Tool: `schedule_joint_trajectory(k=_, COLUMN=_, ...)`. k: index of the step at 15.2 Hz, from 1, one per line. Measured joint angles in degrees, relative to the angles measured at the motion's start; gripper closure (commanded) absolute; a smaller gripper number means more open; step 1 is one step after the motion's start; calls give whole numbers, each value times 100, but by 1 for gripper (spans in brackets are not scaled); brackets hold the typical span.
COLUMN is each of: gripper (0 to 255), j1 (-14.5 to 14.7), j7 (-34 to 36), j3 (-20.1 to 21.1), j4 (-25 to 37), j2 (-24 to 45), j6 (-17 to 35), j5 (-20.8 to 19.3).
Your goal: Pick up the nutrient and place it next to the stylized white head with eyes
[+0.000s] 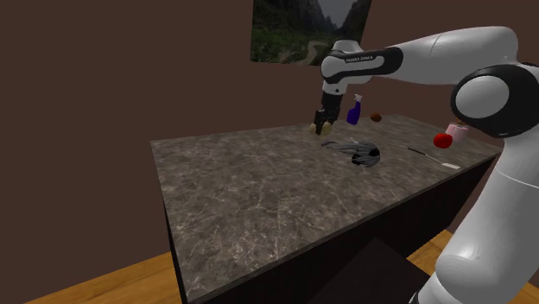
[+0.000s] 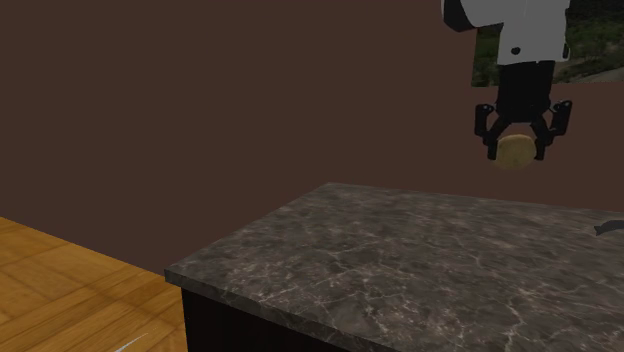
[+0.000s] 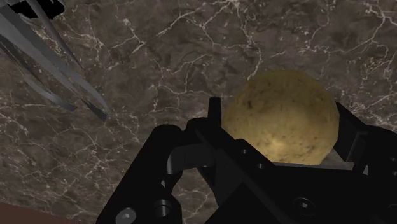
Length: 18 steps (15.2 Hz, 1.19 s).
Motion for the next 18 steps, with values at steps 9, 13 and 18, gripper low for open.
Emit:
schedule_joint_trajectory(k=9, gripper=255, j1=-43, j7=-82, j3=-33, j4=-471, j2=105, j6=575, j5=15)
schedule_joint_trajectory(k=13, gripper=255, j1=-48, j7=-89, j3=-35, j4=-725, j2=169, j6=892, j5=21)
schedule_joint_trajectory(k=18, gripper=255, j1=-41, j7=-75, j3=-27, j4=-987, j2=261, j6=1247, j5=29)
